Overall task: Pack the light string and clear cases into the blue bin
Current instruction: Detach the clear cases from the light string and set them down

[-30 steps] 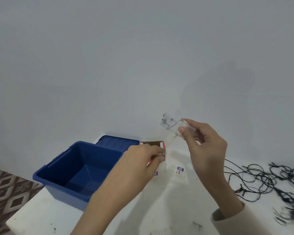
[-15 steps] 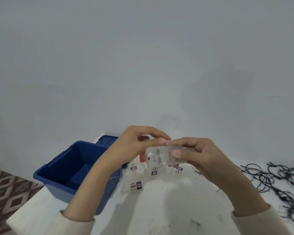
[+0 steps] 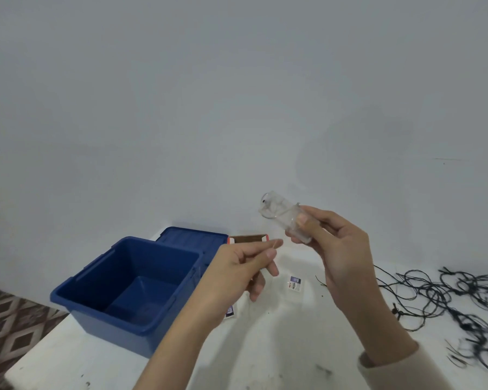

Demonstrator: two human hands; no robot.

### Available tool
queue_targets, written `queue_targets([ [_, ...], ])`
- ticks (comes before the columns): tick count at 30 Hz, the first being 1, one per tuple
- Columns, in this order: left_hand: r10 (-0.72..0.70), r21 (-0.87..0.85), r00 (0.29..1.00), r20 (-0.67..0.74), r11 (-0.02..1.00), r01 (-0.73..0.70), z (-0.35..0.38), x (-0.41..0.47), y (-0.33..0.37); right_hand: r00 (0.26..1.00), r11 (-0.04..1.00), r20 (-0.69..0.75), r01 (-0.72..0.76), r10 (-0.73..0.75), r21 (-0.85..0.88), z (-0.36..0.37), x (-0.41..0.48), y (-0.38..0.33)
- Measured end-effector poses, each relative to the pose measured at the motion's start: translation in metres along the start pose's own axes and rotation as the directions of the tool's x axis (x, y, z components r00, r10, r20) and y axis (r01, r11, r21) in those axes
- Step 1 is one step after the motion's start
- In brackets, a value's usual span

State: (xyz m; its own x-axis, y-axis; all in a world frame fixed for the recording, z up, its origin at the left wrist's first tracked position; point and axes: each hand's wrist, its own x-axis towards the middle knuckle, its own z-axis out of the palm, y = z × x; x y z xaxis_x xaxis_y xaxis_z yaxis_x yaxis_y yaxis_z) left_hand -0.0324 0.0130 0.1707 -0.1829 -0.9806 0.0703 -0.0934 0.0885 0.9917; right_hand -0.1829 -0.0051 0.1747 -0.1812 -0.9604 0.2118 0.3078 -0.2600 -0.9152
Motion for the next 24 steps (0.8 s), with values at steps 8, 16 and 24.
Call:
queue_targets([
  [8,0.067,0.593,0.998,-0.011,0.804,-0.047,0.01,-0.015,0.011,0.979,0.973,-0.112,0.151,-0.171,-0.174,0.002,-0.003,0.006],
  [16,0.314,0.972,0.94,0.133,0.143,-0.186,0.006,-0.023,0.046,0.968,0.867,0.04,0.241,-0.249,-0.437,-0.004,-0.005,0.011],
  [24,0.289,0.712,0.935,0.204,0.612,-0.345,-0.02,0.02,0.054,0.935,0.889,0.354,0.144,0.022,-0.435,-0.015,-0.007,-0.002],
])
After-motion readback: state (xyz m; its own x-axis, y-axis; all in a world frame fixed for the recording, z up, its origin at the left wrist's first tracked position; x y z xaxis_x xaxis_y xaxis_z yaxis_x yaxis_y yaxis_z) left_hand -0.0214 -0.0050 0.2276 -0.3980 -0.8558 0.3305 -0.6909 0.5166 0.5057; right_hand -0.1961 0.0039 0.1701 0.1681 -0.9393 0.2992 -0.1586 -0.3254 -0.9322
